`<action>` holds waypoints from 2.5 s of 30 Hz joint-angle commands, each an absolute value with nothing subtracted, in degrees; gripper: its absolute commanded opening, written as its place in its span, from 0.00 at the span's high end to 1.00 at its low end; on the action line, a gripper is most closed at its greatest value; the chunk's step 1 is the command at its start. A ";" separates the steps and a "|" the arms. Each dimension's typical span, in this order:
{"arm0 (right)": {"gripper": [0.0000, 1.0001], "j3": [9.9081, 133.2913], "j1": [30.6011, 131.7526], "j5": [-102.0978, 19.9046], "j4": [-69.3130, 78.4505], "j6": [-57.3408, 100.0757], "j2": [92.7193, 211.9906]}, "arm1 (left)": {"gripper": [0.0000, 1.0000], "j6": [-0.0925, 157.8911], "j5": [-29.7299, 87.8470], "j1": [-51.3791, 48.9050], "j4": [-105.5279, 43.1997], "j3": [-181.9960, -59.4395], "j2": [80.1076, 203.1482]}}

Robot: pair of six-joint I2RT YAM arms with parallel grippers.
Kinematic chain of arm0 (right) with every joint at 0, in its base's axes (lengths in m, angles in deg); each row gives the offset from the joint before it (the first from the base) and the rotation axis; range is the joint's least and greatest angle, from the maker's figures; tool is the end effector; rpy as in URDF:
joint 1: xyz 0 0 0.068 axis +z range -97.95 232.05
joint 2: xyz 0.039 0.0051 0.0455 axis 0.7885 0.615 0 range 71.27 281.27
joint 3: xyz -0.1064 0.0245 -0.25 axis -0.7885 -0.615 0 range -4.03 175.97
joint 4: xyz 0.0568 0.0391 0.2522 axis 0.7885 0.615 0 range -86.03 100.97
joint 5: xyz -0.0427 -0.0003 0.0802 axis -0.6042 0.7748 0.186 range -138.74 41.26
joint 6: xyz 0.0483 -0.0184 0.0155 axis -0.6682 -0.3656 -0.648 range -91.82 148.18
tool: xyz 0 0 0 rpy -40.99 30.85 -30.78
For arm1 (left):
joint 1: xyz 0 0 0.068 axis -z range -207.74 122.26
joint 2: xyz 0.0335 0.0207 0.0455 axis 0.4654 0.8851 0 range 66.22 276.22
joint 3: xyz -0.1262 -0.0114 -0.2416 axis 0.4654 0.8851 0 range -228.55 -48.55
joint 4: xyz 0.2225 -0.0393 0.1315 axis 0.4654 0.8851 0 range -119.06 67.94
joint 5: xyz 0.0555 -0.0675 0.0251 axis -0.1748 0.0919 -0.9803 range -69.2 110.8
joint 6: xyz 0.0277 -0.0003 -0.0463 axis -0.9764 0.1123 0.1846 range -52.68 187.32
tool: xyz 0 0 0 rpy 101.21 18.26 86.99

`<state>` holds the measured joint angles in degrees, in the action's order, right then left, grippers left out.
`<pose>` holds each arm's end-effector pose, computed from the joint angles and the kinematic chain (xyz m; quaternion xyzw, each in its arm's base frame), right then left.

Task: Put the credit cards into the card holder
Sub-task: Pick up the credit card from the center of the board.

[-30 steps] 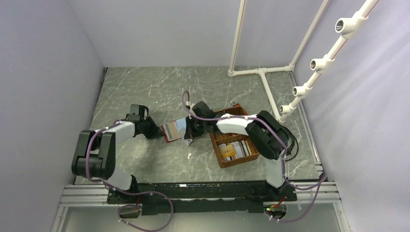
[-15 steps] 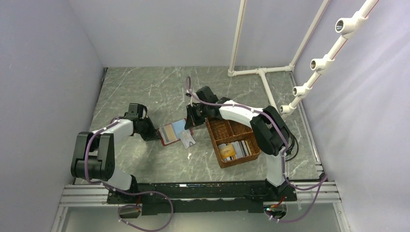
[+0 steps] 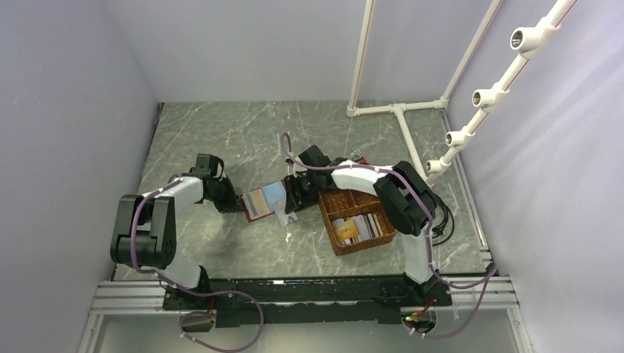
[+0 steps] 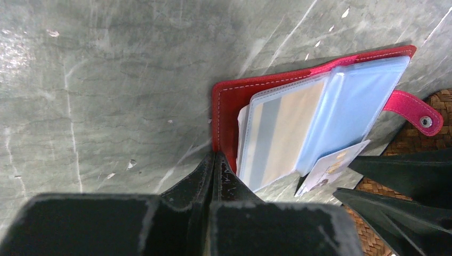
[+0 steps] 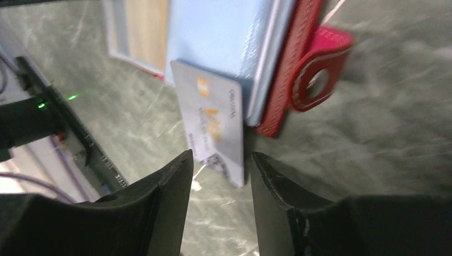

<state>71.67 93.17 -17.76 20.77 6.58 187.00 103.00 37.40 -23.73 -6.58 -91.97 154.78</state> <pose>0.3027 0.2887 0.1522 -0.2317 0.8973 0.3617 0.1018 0.2684 -0.0291 0.1461 -0.2380 0.9415 -0.1985 0.1326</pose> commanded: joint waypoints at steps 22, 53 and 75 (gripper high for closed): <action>0.55 64.67 93.28 -19.93 15.11 3.11 183.43 | 0.58 114.79 41.41 -17.63 -4.29 -84.92 132.66; 1.00 57.85 91.38 -15.43 5.75 -3.12 179.52 | 0.93 121.21 36.69 -3.56 -21.79 -84.16 154.21; 1.00 90.50 91.11 0.06 30.63 7.17 198.07 | 0.26 102.89 37.70 -21.32 -2.73 -96.63 152.73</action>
<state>88.19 91.56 -3.20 25.51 4.92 196.79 104.95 37.29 -21.17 -1.14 -97.34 151.61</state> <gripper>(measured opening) 0.009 0.749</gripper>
